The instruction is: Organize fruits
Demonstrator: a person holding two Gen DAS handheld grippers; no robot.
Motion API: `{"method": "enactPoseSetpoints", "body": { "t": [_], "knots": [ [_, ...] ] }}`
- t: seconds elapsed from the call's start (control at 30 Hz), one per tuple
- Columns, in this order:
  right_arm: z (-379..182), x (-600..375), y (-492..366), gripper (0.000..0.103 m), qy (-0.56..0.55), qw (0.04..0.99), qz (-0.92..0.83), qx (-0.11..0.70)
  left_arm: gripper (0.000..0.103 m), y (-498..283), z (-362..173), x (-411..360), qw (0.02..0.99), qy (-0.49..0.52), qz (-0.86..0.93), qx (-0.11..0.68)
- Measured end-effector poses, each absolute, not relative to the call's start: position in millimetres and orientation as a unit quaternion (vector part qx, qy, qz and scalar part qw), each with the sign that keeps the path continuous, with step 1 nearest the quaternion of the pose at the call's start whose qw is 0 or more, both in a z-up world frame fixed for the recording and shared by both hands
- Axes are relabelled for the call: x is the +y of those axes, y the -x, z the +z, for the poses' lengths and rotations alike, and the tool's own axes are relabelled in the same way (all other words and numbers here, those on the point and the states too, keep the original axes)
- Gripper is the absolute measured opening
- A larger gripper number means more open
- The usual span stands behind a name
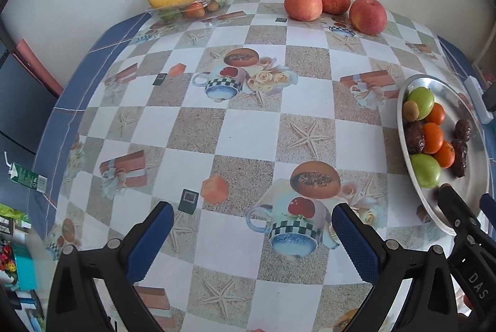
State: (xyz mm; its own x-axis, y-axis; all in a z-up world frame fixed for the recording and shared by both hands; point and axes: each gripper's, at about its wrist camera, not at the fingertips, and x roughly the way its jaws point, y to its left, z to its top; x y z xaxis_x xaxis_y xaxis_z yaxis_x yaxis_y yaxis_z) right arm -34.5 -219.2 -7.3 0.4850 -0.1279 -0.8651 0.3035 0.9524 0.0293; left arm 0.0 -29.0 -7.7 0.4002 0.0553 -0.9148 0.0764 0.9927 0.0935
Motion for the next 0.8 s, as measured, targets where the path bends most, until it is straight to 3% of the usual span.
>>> {"method": "enactPoseSetpoints", "body": {
  "t": [0.8],
  "knots": [
    [-8.4, -223.1, 36.6, 0.094, -0.084, 0.852, -0.136, 0.499, 0.103, -3.3, -2.8, -24.3, 0.839, -0.084, 0.028, 0.537]
  ]
}}
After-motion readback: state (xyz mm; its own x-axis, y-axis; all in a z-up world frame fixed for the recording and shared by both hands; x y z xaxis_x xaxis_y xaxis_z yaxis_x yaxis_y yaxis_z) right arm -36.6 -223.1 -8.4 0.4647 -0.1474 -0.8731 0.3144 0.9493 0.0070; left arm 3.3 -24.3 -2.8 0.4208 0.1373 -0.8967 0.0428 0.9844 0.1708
